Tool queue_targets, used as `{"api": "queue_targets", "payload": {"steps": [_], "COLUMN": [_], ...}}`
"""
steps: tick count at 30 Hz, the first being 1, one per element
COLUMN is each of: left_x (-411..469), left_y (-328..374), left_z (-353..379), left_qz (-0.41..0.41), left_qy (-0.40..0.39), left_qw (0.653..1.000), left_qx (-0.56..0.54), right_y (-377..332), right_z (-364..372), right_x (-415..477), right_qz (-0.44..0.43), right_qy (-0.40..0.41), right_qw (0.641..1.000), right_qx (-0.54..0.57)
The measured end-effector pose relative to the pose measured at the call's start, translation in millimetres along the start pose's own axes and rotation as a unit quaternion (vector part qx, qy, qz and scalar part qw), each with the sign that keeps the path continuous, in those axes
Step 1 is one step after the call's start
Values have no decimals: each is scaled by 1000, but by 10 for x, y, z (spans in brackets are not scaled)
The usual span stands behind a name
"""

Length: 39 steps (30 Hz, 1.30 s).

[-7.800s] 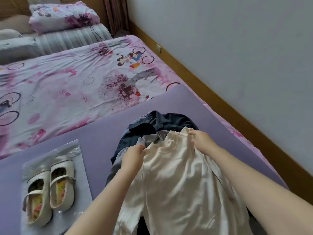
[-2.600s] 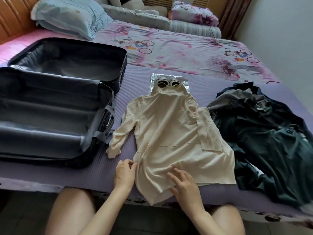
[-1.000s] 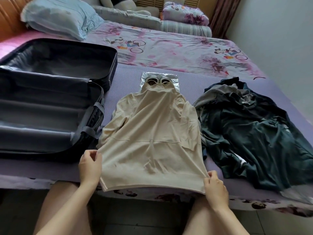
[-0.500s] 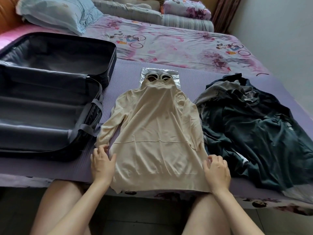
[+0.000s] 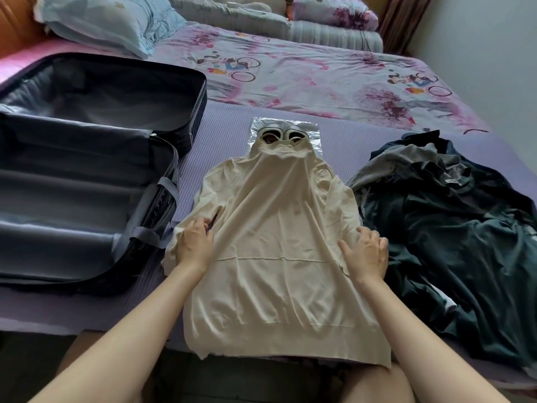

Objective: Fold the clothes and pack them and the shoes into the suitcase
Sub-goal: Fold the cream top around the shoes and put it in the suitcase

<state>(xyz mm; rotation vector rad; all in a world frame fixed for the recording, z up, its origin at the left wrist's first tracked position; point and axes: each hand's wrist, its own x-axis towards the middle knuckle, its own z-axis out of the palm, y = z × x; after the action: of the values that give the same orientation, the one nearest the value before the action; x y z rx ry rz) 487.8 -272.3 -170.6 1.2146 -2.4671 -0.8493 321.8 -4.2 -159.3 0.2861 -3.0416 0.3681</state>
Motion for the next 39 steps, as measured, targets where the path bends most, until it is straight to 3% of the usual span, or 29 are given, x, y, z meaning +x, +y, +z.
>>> {"api": "queue_targets", "payload": {"steps": [6, 10, 12, 18, 22, 26, 30, 35, 39], "left_x": [284, 452, 487, 717, 712, 647, 636, 702, 779], "left_y": [114, 56, 37, -52, -42, 83, 114, 73, 58], "left_z": [189, 291, 299, 70, 147, 289, 402, 393, 422], "left_qz": [-20, -4, 11, 66, 99, 131, 143, 143, 194], "left_qy": [-15, 3, 19, 107, 123, 88, 16, 28, 32], "left_qw": [997, 998, 998, 985, 967, 974, 978, 981, 974], "left_qx": [69, 59, 54, 119, 198, 165, 148, 129, 110], "right_y": [-227, -278, -220, 14, 64, -35, -418, -1231, -2032], "right_z": [237, 361, 412, 371, 361, 382, 364, 402, 511], "right_x": [234, 367, 426, 611, 608, 537, 492, 622, 948], "right_qz": [-66, -39, -19, -51, -46, -78, -152, -258, -321], "right_qy": [49, 8, -6, 59, 60, 69, 35, -48, -98], "right_qw": [997, 999, 1000, 995, 996, 994, 984, 954, 931], "right_qx": [-2, -18, -19, 60, 57, 40, 83, 145, 146]}}
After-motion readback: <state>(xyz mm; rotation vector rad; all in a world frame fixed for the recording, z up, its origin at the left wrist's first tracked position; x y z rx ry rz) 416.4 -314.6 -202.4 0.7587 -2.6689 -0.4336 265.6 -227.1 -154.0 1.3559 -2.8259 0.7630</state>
